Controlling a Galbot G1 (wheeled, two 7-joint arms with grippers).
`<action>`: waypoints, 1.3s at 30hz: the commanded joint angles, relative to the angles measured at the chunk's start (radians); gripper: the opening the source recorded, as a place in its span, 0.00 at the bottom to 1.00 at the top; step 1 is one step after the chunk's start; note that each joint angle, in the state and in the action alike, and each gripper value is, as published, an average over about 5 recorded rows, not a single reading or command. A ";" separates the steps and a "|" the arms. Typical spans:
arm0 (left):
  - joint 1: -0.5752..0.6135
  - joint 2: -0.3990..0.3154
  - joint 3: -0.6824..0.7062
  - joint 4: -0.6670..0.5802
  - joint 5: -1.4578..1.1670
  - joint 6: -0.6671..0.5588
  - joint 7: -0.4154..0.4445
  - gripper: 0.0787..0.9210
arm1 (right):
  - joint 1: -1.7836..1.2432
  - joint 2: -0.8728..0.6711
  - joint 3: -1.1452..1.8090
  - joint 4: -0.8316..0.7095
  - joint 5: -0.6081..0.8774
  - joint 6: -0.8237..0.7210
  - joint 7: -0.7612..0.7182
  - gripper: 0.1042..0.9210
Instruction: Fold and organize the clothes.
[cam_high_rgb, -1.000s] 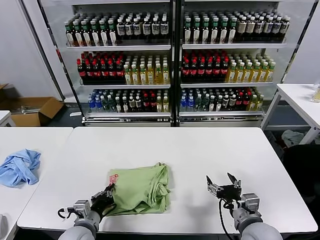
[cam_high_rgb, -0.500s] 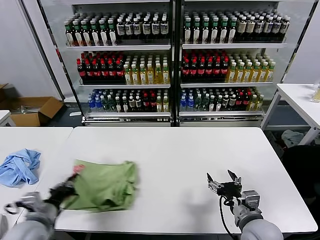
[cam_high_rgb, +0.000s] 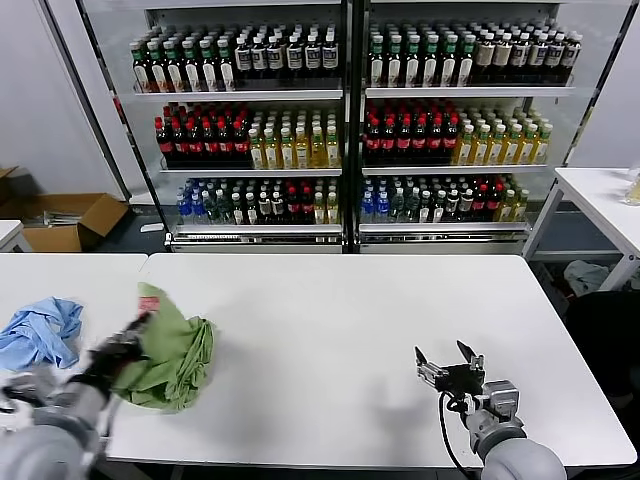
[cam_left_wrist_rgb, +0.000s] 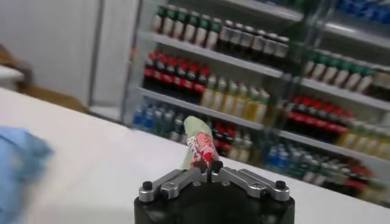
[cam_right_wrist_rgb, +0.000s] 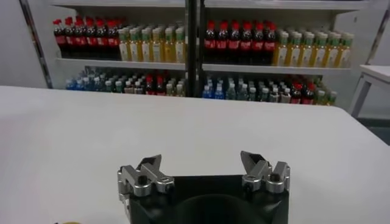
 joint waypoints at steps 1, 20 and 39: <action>-0.180 -0.331 0.600 0.014 0.118 0.009 -0.057 0.01 | -0.006 0.011 -0.007 0.004 -0.019 -0.005 0.001 0.88; -0.379 -0.401 0.584 0.312 0.122 -0.167 -0.091 0.03 | 0.019 0.000 -0.001 0.010 -0.022 -0.013 0.001 0.88; -0.026 -0.040 0.187 0.103 0.601 -0.333 0.284 0.66 | 0.480 0.171 -0.432 -0.327 0.225 -0.060 0.029 0.88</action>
